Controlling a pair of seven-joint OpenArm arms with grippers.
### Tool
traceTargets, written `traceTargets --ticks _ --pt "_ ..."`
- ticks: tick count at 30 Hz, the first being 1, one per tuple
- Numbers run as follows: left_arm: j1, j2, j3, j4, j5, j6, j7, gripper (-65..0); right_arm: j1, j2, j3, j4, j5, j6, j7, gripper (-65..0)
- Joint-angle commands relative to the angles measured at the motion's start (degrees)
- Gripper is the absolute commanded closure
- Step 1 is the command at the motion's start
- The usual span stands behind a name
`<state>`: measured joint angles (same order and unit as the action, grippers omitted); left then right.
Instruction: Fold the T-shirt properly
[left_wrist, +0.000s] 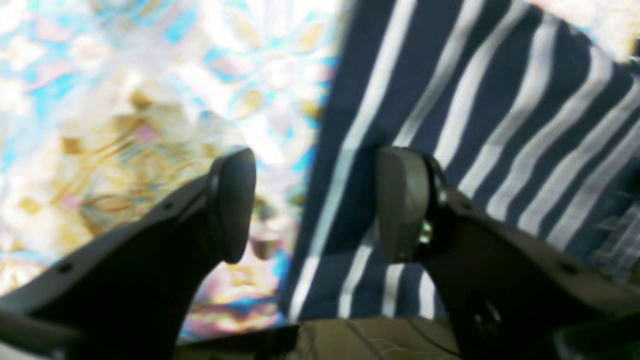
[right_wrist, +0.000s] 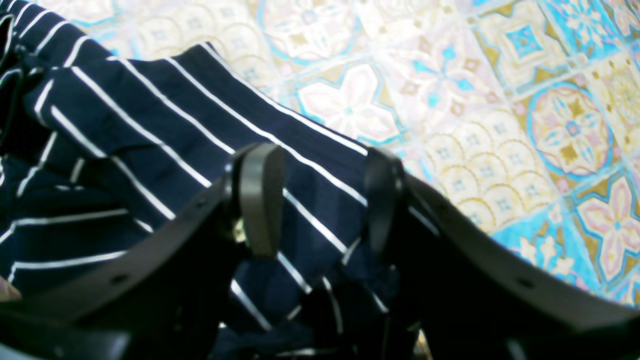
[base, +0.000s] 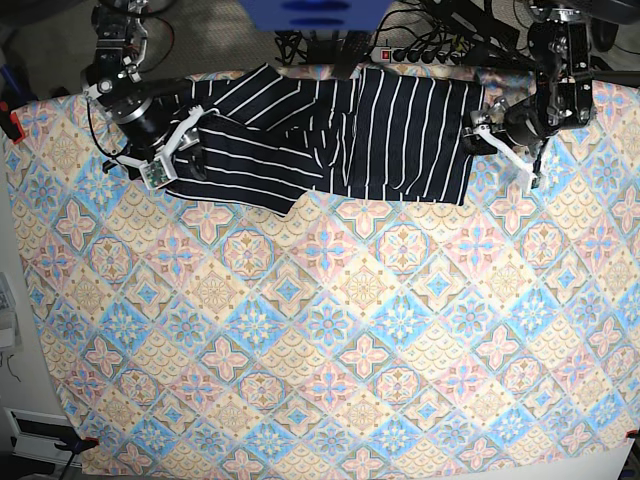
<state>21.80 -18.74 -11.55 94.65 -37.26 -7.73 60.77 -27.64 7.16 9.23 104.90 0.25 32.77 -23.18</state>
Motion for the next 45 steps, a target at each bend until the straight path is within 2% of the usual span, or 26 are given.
traceTargets --ticks 1,10,19,22,25,26,29,37,40,45 --pt "-0.48 -0.38 0.78 -0.28 -0.85 -0.49 -0.33 -37.6 0.08 0.45 0.22 1.08 0.76 -0.12 1.42 -26.4" --pt "-0.84 0.06 7.9 -2.83 -0.77 -0.41 -3.59 -37.5 -0.01 0.36 0.39 1.16 0.76 -0.12 1.42 -26.4" --pt "-3.38 2.7 8.25 -8.28 -0.68 -0.58 -3.59 -37.0 -0.01 0.36 0.48 1.95 0.85 -0.12 1.42 -26.4" --pt "-4.35 3.05 9.05 -9.24 -0.68 -0.58 -3.59 -28.9 -0.01 0.36 0.48 1.95 0.85 -0.12 1.42 -26.4" --pt "-5.58 3.05 10.28 -9.24 -0.77 -0.58 -3.67 -14.2 -0.01 0.36 0.48 1.95 0.85 -0.12 1.42 -26.4" --pt "-6.11 3.05 10.19 -9.24 -0.77 -0.58 -3.76 -11.1 -0.01 0.36 0.48 1.95 0.85 -0.12 1.42 -26.4" --pt "-6.81 2.79 10.1 -9.16 -0.77 -0.49 -6.22 -10.2 -0.1 0.36 0.48 1.95 0.85 -0.12 1.42 -26.4" --pt "-6.81 2.08 -2.56 -8.89 -0.77 -0.58 -7.1 -10.1 -0.27 0.53 0.57 2.22 0.94 -0.12 0.98 -26.6" --pt "-6.73 -0.38 -3.61 -8.81 -1.12 -0.58 -7.28 -10.1 -0.19 0.62 0.57 2.22 0.94 -0.12 -4.56 -26.7" --pt "-6.64 -1.61 -5.99 -8.81 -1.12 -0.58 -7.54 -10.1 0.08 1.06 0.57 2.22 0.94 -0.03 -11.59 -27.2"
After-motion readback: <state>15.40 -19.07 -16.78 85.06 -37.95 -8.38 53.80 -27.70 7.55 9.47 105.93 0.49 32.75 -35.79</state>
